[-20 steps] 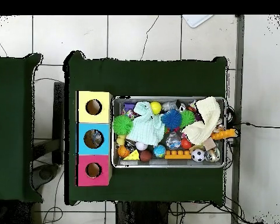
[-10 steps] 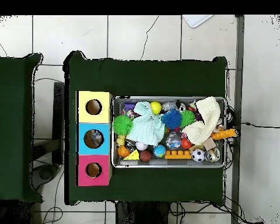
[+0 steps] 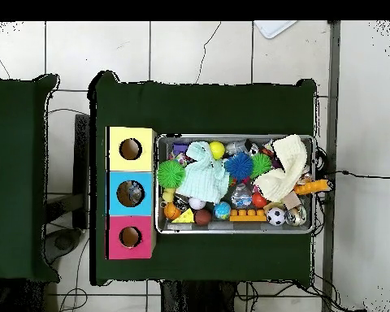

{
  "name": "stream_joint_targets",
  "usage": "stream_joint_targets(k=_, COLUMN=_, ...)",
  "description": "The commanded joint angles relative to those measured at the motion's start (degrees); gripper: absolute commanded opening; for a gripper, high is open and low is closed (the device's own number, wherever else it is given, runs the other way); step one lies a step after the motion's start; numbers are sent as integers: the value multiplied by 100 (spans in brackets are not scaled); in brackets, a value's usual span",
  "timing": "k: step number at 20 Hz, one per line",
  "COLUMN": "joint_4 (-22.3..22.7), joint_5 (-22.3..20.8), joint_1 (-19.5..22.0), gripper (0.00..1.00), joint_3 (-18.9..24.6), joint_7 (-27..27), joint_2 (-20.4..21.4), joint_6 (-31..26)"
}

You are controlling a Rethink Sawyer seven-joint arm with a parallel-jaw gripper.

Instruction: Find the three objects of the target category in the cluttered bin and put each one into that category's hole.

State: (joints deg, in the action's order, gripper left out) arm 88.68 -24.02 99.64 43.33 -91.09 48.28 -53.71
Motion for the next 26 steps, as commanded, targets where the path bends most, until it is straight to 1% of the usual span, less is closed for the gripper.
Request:
stream_joint_targets(k=1, joint_4=567, joint_5=-336, joint_1=-216, gripper=100, joint_3=263, joint_7=1915, joint_2=-23, joint_6=-554)
stream_joint_targets(k=3, joint_4=673, joint_5=-367, joint_1=-271, gripper=100, joint_3=265, joint_7=1809, joint_2=45, joint_6=-461)
stream_joint_targets(k=4, joint_4=809, joint_5=-251, joint_1=-267, gripper=100, joint_3=342, joint_7=1786, joint_2=123, joint_6=-519)
stream_joint_targets(k=5, joint_4=883, joint_5=-205, joint_1=-276, gripper=100, joint_3=367, joint_7=1695, joint_2=164, joint_6=-462)
stream_joint_targets(k=9, joint_4=1116, joint_5=-450, joint_1=-432, gripper=100, joint_3=264, joint_7=1481, joint_2=378, joint_6=-225)
stream_joint_targets(k=10, joint_4=527, joint_5=-580, joint_1=-435, gripper=100, joint_3=139, joint_7=1706, joint_2=148, joint_6=-574)
stream_joint_targets(k=11, joint_4=512, joint_5=-584, joint_1=-431, gripper=100, joint_3=134, joint_7=1686, joint_2=168, joint_6=-556)
stream_joint_targets(k=13, joint_4=705, joint_5=-627, joint_1=-454, gripper=100, joint_3=111, joint_7=1627, joint_2=359, joint_6=-524)
stream_joint_targets(k=18, joint_4=1271, joint_5=-562, joint_1=-355, gripper=100, joint_3=190, joint_7=1476, joint_2=696, joint_6=-176)
stream_joint_targets(k=22, joint_4=1538, joint_5=-506, joint_1=-381, gripper=100, joint_3=211, joint_7=1346, joint_2=863, joint_6=-138)
stream_joint_targets(k=25, joint_4=1520, joint_5=-570, joint_1=-454, gripper=100, joint_3=153, joint_7=1272, joint_2=833, joint_6=-187)
stream_joint_targets(k=26, joint_4=1601, joint_5=-610, joint_1=-511, gripper=100, joint_3=118, joint_7=1207, joint_2=908, joint_6=-187)
